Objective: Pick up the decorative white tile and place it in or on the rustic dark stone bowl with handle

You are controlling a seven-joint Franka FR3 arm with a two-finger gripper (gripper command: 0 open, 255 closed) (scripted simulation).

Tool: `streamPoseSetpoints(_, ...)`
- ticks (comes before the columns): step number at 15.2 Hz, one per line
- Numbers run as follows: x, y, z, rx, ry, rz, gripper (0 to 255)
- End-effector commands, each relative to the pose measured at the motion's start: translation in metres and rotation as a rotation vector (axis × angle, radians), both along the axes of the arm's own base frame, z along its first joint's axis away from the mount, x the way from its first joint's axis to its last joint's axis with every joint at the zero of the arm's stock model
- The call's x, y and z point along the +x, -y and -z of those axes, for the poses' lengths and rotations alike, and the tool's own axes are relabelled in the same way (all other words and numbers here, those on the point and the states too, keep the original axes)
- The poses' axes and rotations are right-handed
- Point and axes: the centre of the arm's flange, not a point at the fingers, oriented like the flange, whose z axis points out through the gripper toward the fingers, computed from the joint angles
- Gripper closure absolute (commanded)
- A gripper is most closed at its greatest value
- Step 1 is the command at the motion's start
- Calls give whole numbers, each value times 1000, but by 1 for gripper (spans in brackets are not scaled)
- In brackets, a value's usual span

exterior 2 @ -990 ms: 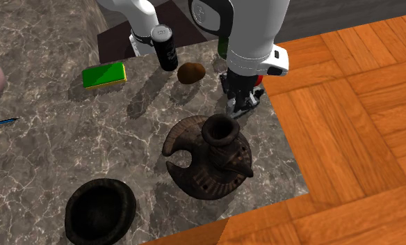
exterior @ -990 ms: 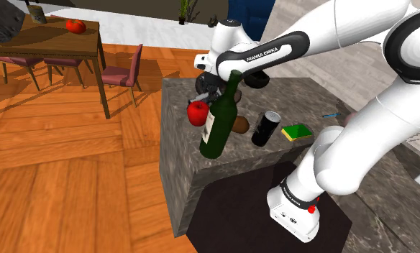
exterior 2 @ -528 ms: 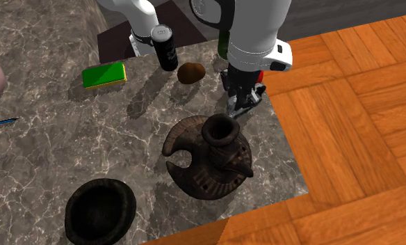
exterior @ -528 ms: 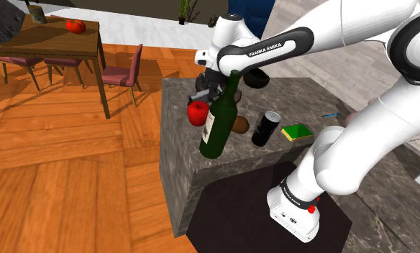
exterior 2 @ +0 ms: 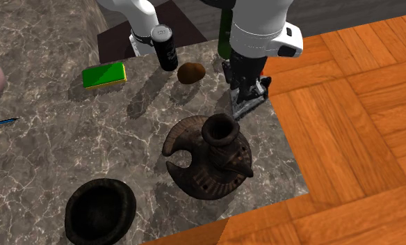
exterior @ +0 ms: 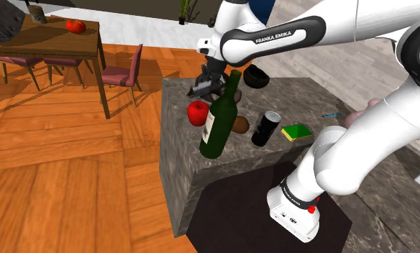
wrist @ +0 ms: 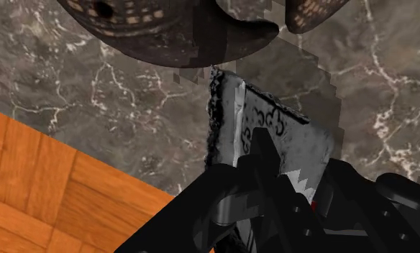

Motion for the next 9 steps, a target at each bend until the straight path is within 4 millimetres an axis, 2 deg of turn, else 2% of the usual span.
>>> streamPoseSetpoints(1,0,0,-11,0,0,0,255)
streamPoseSetpoints(9,0,0,-53,0,0,0,255)
